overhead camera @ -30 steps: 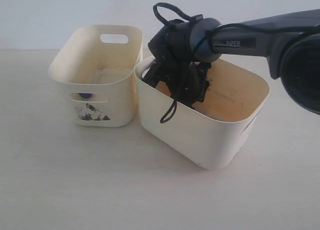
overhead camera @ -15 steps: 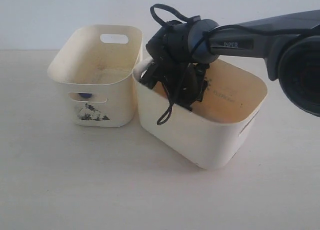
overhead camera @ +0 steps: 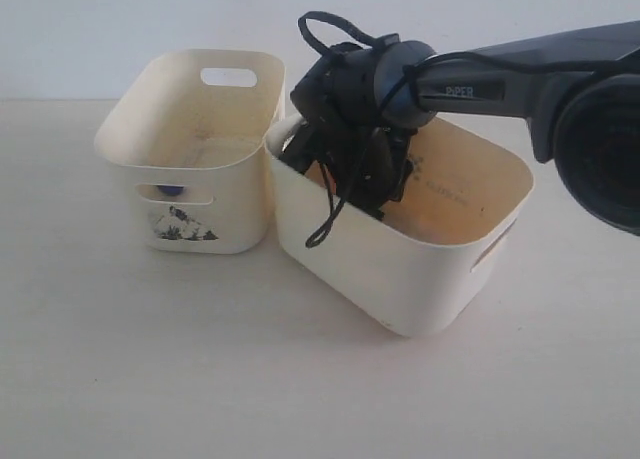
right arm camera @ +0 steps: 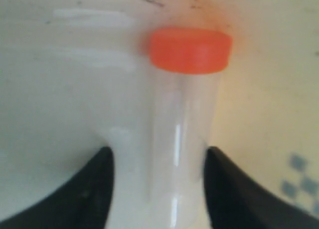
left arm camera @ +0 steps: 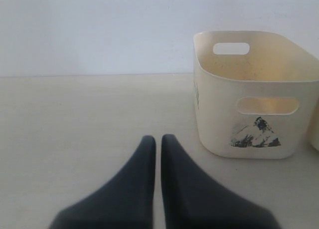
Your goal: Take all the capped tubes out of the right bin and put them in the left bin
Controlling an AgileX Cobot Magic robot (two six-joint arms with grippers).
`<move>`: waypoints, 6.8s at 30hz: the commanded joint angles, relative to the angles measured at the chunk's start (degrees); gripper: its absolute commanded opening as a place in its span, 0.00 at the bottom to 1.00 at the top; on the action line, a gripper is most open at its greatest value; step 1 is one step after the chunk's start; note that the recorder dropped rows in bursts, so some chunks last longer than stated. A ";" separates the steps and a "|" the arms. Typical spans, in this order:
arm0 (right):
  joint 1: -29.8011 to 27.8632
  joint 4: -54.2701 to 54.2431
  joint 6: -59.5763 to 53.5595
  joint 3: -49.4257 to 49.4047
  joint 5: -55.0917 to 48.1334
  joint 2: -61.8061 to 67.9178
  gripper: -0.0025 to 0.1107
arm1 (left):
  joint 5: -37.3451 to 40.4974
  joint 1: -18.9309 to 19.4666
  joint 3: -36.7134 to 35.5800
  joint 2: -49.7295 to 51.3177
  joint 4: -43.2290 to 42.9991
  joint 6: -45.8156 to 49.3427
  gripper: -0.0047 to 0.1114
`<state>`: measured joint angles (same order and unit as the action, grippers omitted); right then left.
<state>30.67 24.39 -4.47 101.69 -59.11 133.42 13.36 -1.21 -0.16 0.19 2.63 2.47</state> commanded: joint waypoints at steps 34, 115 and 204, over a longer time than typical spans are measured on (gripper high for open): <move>-0.33 -1.95 14.65 -1.05 1.79 -23.66 0.02 | -0.09 0.06 0.16 -0.19 -0.10 -0.48 0.08; -20.11 -59.64 -25.22 -1.05 -10.86 -17.64 0.02 | -0.09 0.06 0.16 -0.19 -0.33 -0.48 0.08; -17.54 -59.69 -22.27 -1.05 -10.49 -0.76 0.82 | -0.09 0.06 0.16 -0.19 -0.33 -0.48 0.08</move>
<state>13.13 -35.14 -26.77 100.65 -69.69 132.70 13.36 -1.21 -0.16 0.19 2.40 2.47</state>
